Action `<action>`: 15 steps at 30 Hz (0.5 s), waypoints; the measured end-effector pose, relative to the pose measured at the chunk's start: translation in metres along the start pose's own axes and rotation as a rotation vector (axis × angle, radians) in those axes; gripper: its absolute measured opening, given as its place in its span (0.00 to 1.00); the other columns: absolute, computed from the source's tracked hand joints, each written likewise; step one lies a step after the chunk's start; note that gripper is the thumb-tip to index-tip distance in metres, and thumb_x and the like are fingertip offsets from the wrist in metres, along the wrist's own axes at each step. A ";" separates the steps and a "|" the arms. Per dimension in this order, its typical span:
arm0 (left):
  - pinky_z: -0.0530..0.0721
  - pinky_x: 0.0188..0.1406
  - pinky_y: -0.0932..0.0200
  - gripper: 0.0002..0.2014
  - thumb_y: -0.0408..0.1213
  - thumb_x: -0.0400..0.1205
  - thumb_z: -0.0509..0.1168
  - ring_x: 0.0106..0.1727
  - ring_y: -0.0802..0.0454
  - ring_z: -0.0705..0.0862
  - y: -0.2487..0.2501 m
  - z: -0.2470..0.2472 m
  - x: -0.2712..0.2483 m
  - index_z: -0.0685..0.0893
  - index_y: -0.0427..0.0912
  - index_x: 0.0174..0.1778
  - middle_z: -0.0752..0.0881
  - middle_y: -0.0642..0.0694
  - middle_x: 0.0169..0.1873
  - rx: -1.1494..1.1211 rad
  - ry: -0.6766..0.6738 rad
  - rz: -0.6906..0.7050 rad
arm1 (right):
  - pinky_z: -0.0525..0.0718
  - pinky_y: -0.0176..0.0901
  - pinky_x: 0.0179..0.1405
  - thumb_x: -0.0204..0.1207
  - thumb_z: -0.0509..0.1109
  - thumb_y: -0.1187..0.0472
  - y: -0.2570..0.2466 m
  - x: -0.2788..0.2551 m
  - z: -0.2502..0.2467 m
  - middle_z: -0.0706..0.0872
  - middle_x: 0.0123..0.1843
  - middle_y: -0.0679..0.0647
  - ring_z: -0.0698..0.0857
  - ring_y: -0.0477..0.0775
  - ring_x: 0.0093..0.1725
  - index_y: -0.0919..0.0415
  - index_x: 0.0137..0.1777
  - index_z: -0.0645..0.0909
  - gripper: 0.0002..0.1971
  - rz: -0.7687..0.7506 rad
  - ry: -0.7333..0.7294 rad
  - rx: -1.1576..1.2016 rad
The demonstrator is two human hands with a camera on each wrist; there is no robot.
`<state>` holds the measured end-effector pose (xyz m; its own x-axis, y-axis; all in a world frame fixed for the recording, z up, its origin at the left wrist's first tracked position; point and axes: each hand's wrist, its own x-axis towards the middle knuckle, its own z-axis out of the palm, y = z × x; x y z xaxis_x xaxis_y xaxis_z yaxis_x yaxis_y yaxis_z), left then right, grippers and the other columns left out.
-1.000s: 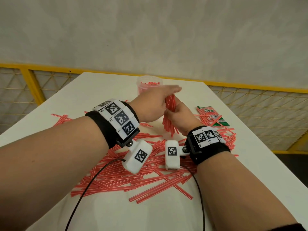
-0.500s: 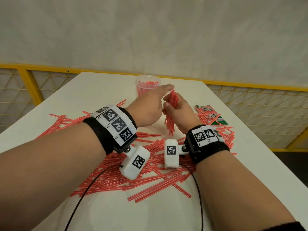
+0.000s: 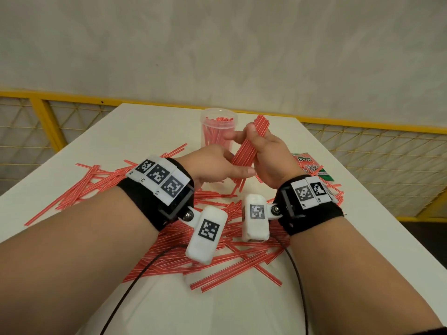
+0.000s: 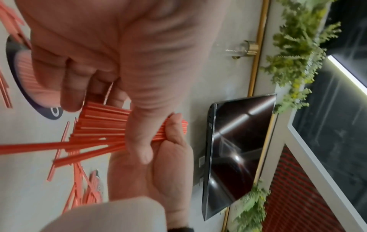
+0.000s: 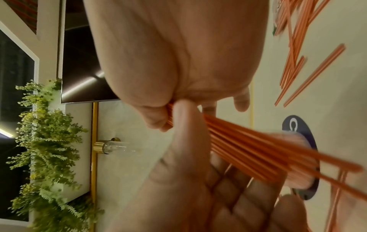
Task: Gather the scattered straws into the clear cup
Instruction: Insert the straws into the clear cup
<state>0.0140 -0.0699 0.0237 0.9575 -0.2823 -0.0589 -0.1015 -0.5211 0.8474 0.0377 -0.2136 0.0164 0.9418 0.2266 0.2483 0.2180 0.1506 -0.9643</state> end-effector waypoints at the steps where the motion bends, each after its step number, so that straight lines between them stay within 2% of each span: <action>1: 0.84 0.49 0.56 0.12 0.50 0.72 0.78 0.44 0.56 0.87 0.001 0.001 0.001 0.88 0.48 0.43 0.91 0.52 0.37 -0.065 -0.027 0.006 | 0.80 0.58 0.65 0.88 0.56 0.54 -0.001 -0.001 0.002 0.88 0.57 0.59 0.83 0.61 0.65 0.52 0.41 0.84 0.18 0.014 -0.027 0.035; 3: 0.86 0.52 0.52 0.15 0.45 0.73 0.77 0.48 0.51 0.87 0.001 0.004 0.002 0.87 0.42 0.52 0.90 0.44 0.46 -0.187 -0.068 0.025 | 0.86 0.51 0.57 0.88 0.55 0.55 -0.002 -0.002 0.006 0.90 0.56 0.55 0.87 0.57 0.59 0.52 0.42 0.86 0.19 0.045 -0.081 0.112; 4: 0.87 0.48 0.55 0.14 0.42 0.75 0.76 0.48 0.50 0.88 0.001 0.006 0.002 0.86 0.42 0.54 0.90 0.44 0.47 -0.235 -0.088 0.045 | 0.87 0.47 0.51 0.88 0.54 0.55 -0.003 -0.002 0.006 0.90 0.55 0.54 0.89 0.55 0.54 0.54 0.46 0.84 0.17 0.062 -0.093 0.140; 6: 0.85 0.40 0.62 0.08 0.37 0.80 0.71 0.44 0.54 0.89 -0.001 0.010 0.001 0.84 0.44 0.54 0.89 0.48 0.43 -0.305 -0.120 0.073 | 0.86 0.46 0.43 0.88 0.54 0.56 -0.004 -0.002 0.006 0.91 0.54 0.54 0.88 0.57 0.49 0.56 0.50 0.79 0.12 0.088 -0.089 0.155; 8: 0.84 0.34 0.64 0.01 0.35 0.84 0.65 0.39 0.56 0.87 -0.004 0.014 -0.002 0.81 0.44 0.50 0.85 0.49 0.38 -0.393 -0.137 0.057 | 0.80 0.46 0.38 0.88 0.55 0.56 -0.003 -0.003 0.007 0.90 0.53 0.53 0.87 0.56 0.44 0.59 0.51 0.78 0.11 0.100 -0.068 0.084; 10: 0.83 0.33 0.61 0.03 0.34 0.87 0.61 0.35 0.56 0.83 -0.008 0.019 -0.004 0.79 0.44 0.49 0.79 0.48 0.36 -0.501 -0.139 0.011 | 0.78 0.43 0.40 0.87 0.57 0.52 -0.003 -0.002 0.003 0.89 0.53 0.50 0.87 0.47 0.44 0.60 0.56 0.79 0.13 0.090 -0.034 -0.073; 12: 0.81 0.31 0.60 0.03 0.36 0.88 0.60 0.32 0.57 0.78 -0.012 0.019 -0.006 0.77 0.42 0.51 0.77 0.48 0.37 -0.550 -0.071 -0.045 | 0.76 0.40 0.47 0.84 0.59 0.43 -0.006 0.003 -0.006 0.88 0.57 0.47 0.86 0.41 0.52 0.56 0.62 0.79 0.19 0.081 0.017 -0.224; 14: 0.78 0.28 0.61 0.08 0.37 0.88 0.59 0.30 0.57 0.75 -0.015 0.020 -0.007 0.76 0.37 0.58 0.76 0.47 0.39 -0.589 0.016 -0.091 | 0.77 0.43 0.48 0.77 0.61 0.34 -0.013 0.008 -0.030 0.88 0.55 0.43 0.84 0.45 0.58 0.48 0.59 0.80 0.21 0.080 0.142 -0.327; 15: 0.77 0.26 0.61 0.11 0.37 0.88 0.59 0.29 0.57 0.73 -0.017 0.019 -0.006 0.75 0.34 0.63 0.75 0.47 0.38 -0.610 0.054 -0.105 | 0.77 0.45 0.48 0.74 0.63 0.34 -0.016 0.011 -0.045 0.88 0.53 0.43 0.84 0.48 0.56 0.47 0.55 0.81 0.20 0.092 0.223 -0.367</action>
<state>0.0050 -0.0750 -0.0005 0.9679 -0.2054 -0.1447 0.1511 0.0153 0.9884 0.0559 -0.2574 0.0301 0.9850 0.0040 0.1728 0.1694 -0.2211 -0.9604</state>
